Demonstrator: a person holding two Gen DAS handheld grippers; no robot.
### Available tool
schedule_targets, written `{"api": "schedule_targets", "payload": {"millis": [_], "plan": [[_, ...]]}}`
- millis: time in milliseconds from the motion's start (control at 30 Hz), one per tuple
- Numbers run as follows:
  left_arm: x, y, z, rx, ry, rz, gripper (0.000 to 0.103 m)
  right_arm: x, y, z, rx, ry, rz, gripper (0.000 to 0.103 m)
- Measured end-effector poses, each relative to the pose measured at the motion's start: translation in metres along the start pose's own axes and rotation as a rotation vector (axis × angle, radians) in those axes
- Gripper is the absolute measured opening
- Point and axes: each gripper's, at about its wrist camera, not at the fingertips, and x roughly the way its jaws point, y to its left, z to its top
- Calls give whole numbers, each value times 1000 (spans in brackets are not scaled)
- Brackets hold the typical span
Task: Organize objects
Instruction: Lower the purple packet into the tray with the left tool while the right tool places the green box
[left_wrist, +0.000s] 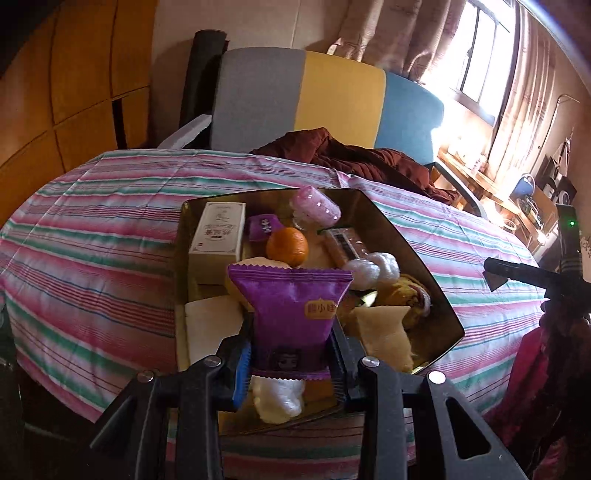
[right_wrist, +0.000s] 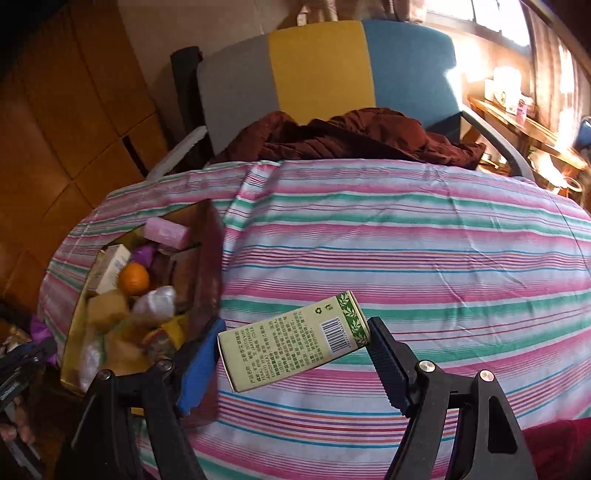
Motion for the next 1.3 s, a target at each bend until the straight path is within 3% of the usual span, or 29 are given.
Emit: {"api": "schedule_targets", "payload": {"millis": [200,400,867,1067,1133,1200,1300], "plan": [[-4,25,-1,-64,-3,26,35,-2,72,-3,-119,-14,137,77],[-2,22,-1,-71,8,-36,35,1,122,-11,-236,-12,177,77],[34,-21,14,24,53,-122,35,27,151,17,-238,-4,184,78],[56,-21,18,-12,91,-131,46,51,153,38,-186,25,203,78],[59,-19,18,-22,86,-121,48,60,156,41,-179,37,204,83],[62,-18,16,-27,96,-114,48,65,158,41,-163,41,207,95],[60,-13,12,-34,98,-97,48,68,156,37,-150,43,213,96]]}}
